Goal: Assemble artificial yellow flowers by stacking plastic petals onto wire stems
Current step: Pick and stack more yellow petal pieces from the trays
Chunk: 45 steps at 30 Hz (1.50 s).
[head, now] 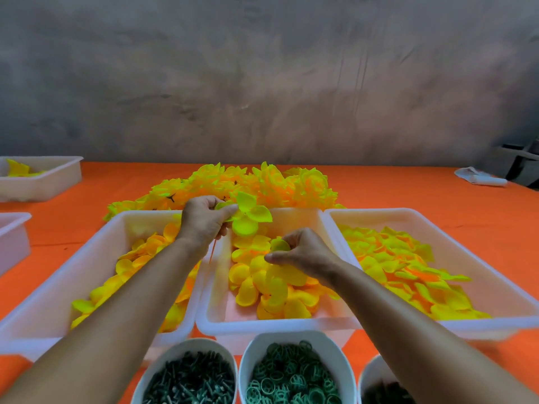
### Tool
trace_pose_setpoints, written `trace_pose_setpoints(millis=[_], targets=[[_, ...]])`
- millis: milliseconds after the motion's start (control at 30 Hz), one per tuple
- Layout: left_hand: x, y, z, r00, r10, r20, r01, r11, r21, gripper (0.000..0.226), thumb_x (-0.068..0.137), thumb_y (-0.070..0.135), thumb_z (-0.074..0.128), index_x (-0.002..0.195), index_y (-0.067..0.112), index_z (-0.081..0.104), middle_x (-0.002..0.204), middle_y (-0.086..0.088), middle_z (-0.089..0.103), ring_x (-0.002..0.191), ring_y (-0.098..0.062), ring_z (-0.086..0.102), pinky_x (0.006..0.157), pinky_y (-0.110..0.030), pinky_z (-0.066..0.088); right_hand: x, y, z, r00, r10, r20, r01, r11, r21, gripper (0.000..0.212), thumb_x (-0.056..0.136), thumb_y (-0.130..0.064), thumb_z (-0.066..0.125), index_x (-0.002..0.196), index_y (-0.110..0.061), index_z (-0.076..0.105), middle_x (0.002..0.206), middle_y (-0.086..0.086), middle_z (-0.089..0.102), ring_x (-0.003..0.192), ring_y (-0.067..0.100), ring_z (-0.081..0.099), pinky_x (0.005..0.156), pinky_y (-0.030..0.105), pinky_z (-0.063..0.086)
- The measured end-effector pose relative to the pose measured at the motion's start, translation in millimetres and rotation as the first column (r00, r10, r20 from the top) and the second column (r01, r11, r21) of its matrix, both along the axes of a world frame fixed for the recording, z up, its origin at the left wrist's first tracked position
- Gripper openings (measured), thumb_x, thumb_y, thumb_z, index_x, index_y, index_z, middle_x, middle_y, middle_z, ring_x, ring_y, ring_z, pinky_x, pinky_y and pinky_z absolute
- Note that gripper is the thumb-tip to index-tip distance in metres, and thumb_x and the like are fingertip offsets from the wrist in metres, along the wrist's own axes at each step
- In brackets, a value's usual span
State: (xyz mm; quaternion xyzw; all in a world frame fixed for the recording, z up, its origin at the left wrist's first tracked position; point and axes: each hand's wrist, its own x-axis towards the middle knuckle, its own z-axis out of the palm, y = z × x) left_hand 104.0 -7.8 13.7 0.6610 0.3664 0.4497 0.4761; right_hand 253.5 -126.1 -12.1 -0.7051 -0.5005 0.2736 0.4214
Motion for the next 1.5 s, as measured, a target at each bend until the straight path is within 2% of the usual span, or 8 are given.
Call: trace_pose_setpoints(millis=[100,267,567,633,800,967,1267,1500], targets=[[0,-14,-3,0.992,-0.041,-0.124,0.033,0.998,-0.062,0.021,0.090,0.011,0.063,0.072,0.005,0.055,0.049,-0.008,0.050,0.029,-0.006,0.039,0.034,-0.015,0.028,-8,-8,1,0.992,0.022,0.124,-0.020,1.000,-0.023,0.031,0.075,-0.028,0.079,0.070,-0.008,0.056,0.068,0.007,0.039,0.065,0.017,0.033,0.059,0.032,0.026],[2,-35,-13,0.939,-0.143,-0.312,0.100,0.983,-0.151,0.021,0.091,0.002,0.057,0.072,0.008,0.053,0.052,-0.009,0.053,0.029,-0.004,0.046,0.034,-0.015,0.036,-11,-17,4,0.955,-0.054,0.290,0.065,0.997,-0.029,0.023,0.071,-0.014,0.079,0.070,0.001,0.062,0.072,0.017,0.060,0.070,0.013,0.043,0.062,0.041,0.045],[10,-50,-25,0.714,0.065,-0.697,0.103,0.975,0.197,0.028,0.082,0.025,0.073,0.064,0.010,0.059,0.046,0.001,0.058,0.032,-0.002,0.049,0.037,-0.018,0.033,-7,-36,1,0.915,-0.079,0.396,0.110,0.992,-0.056,0.021,0.071,-0.026,0.080,0.071,-0.016,0.062,0.081,0.005,0.063,0.082,0.022,0.058,0.070,0.032,0.044],[13,-54,-21,0.600,0.103,-0.793,0.159,0.956,0.245,0.029,0.082,0.035,0.072,0.068,0.012,0.062,0.057,-0.002,0.062,0.051,-0.009,0.058,0.047,-0.023,0.033,5,-40,8,0.920,-0.120,0.374,0.133,0.991,-0.008,0.022,0.074,-0.020,0.077,0.094,-0.011,0.073,0.100,0.010,0.071,0.096,0.023,0.064,0.082,0.032,0.050],[27,-65,-17,0.365,0.348,-0.864,0.210,0.873,0.440,0.040,0.087,0.049,0.060,0.104,0.013,0.066,0.110,-0.011,0.063,0.108,-0.030,0.055,0.077,-0.034,0.040,53,-60,24,0.937,-0.273,0.217,0.258,0.962,0.094,0.018,0.077,-0.009,0.073,0.094,-0.005,0.074,0.096,0.013,0.072,0.081,0.012,0.059,0.078,0.027,0.048],[50,-81,-5,0.522,0.367,-0.770,0.235,0.806,0.543,0.037,0.089,0.044,0.059,0.106,0.012,0.066,0.114,-0.014,0.062,0.112,-0.033,0.053,0.086,-0.040,0.042,112,-88,21,0.889,-0.429,0.160,0.421,0.903,0.088,0.017,0.073,-0.004,0.075,0.089,-0.009,0.074,0.084,0.009,0.070,0.077,0.014,0.059,0.071,0.026,0.045],[105,-99,2,0.742,0.215,-0.635,0.259,0.782,0.567,0.029,0.088,0.035,0.064,0.102,0.010,0.069,0.111,-0.013,0.067,0.106,-0.031,0.059,0.085,-0.037,0.047,159,-99,4,0.684,-0.117,0.720,0.393,0.890,-0.229,0.040,0.079,-0.012,0.072,0.117,-0.026,0.066,0.131,0.003,0.059,0.121,0.023,0.053,0.092,0.028,0.043],[141,-98,-11,0.818,0.142,-0.558,0.245,0.791,0.560,0.027,0.091,0.031,0.060,0.095,0.007,0.070,0.096,-0.016,0.069,0.094,-0.033,0.062,0.078,-0.039,0.049,157,-84,-7,0.606,-0.060,0.793,0.348,0.917,-0.197,0.018,0.086,-0.016,0.060,0.099,-0.018,0.072,0.108,0.011,0.067,0.107,0.030,0.060,0.079,0.032,0.047]])
